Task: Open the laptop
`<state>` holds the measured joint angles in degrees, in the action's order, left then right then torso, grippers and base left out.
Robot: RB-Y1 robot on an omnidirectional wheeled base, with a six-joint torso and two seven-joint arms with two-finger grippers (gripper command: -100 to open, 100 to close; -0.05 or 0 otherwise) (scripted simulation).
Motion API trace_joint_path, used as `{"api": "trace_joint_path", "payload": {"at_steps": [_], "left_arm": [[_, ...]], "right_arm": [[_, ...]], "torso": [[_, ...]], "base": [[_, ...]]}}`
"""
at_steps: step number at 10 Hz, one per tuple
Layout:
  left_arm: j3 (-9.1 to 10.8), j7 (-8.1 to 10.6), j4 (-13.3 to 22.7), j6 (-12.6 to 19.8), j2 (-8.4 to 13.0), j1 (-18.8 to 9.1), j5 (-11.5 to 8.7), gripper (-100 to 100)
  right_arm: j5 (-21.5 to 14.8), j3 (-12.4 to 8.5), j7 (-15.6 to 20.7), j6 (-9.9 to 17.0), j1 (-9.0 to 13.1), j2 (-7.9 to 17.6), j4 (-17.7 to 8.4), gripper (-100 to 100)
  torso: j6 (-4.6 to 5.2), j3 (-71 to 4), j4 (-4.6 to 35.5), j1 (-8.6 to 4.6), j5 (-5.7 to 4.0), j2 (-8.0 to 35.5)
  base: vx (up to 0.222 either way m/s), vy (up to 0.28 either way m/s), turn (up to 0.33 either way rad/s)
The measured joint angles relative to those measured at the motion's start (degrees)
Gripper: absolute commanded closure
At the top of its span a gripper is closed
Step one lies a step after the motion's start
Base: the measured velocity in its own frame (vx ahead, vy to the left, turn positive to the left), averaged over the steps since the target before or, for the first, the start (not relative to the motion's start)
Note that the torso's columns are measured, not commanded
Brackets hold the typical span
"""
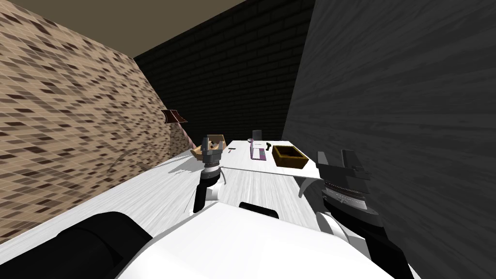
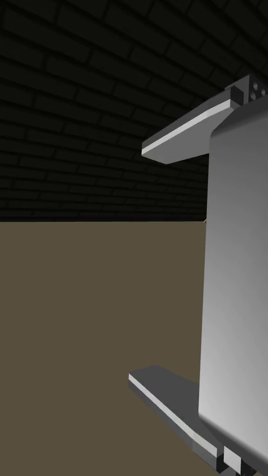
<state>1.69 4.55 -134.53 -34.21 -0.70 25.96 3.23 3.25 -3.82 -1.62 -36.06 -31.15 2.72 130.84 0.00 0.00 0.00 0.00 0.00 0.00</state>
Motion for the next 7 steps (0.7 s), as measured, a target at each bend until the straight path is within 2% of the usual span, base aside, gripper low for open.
{"api": "trace_joint_path", "payload": {"at_steps": [2,7], "left_arm": [[0.0,0.0,0.0,0.0,0.0,0.0,0.0,0],[0.0,0.0,0.0,0.0,0.0,0.0,0.0,0]], "right_arm": [[0.0,0.0,0.0,0.0,0.0,0.0,0.0,0],[0.0,0.0,0.0,0.0,0.0,0.0,0.0,0]], "torso": [[0.0,-12.0,6.0,0.0,0.0,6.0],[0.0,-53.8,26.9,0.0,0.0,26.9]], "base": [[0.0,0.0,0.0],[0.0,0.0,0.0]]}}
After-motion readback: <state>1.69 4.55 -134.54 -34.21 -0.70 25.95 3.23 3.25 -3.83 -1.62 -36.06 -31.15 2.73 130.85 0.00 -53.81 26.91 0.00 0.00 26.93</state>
